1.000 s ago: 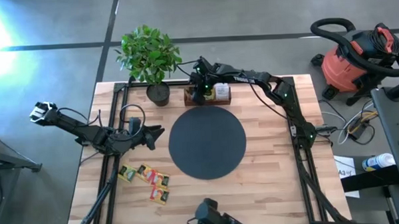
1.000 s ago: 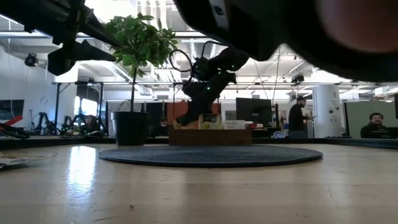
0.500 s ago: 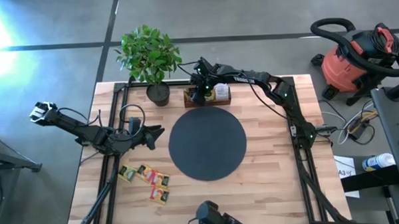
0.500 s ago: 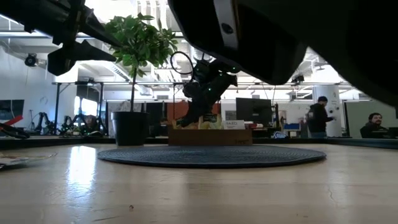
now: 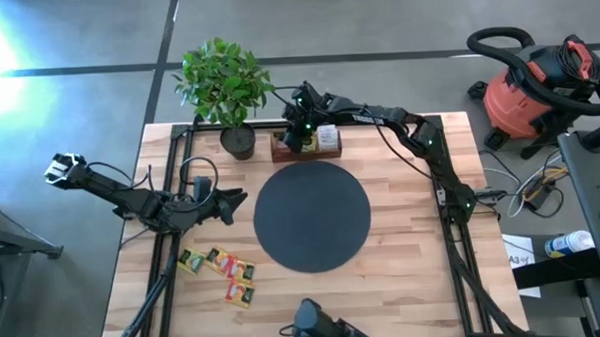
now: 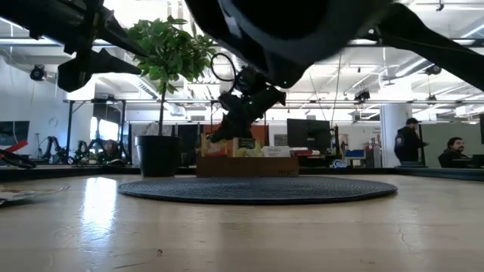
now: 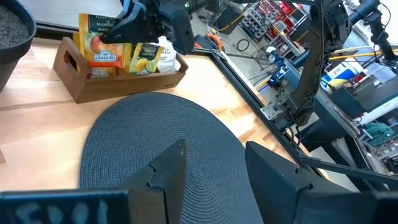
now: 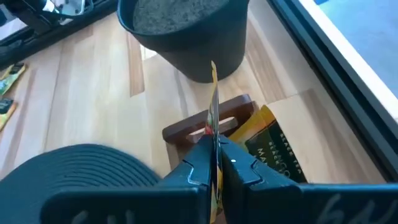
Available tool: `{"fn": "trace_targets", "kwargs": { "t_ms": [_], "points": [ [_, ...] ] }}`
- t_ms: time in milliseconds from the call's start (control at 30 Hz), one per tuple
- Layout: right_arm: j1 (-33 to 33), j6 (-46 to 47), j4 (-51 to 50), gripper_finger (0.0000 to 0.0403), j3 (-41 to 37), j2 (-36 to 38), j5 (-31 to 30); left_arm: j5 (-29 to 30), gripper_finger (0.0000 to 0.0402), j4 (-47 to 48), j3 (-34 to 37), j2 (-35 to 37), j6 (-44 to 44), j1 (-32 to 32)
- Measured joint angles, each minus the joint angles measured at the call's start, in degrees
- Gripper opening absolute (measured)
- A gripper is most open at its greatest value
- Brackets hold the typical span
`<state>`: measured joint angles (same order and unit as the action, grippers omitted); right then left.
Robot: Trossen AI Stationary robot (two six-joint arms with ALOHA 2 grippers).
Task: Pick & Place Tea
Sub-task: Put the orange tea bag into the left slot of the wooden organizer, then put the bottom orange tea bag into the left slot of the wooden organizer
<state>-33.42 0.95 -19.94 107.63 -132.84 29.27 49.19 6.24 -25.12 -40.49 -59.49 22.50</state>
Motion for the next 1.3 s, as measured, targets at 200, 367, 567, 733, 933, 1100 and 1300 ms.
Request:
{"fn": "trace_targets", "kwargs": {
  "t_ms": [200,367,567,733,933,1100,1300],
  "points": [
    [0.0,1.2,1.3,0.0008,-2.6,0.0,1.0,0.0,0.0138,0.0,0.0,0.0,-0.3,0.0],
    [0.0,2.5,5.3,0.0008,-5.0,0.0,0.8,0.0,0.0138,0.0,0.0,0.0,-0.3,0.0],
    [0.1,1.9,9.1,0.0008,-5.6,0.0,1.6,0.0,0.0138,0.0,0.0,0.0,-0.4,0.0],
    [0.0,1.1,9.2,0.0009,-5.7,0.1,2.7,0.0,0.0138,0.0,0.0,0.0,-0.6,0.0],
    [0.0,1.9,5.0,0.0037,-5.7,0.1,2.5,0.0,0.0138,0.0,0.0,0.0,-0.6,0.0],
    [-0.5,2.1,0.9,0.0087,-5.7,0.3,2.6,0.9,0.0138,0.0,0.0,0.0,-0.6,0.0],
    [-0.5,2.1,0.1,0.0137,-3.8,1.1,2.7,1.3,0.0138,0.0,0.0,0.0,-0.6,0.0]
  ]
}}
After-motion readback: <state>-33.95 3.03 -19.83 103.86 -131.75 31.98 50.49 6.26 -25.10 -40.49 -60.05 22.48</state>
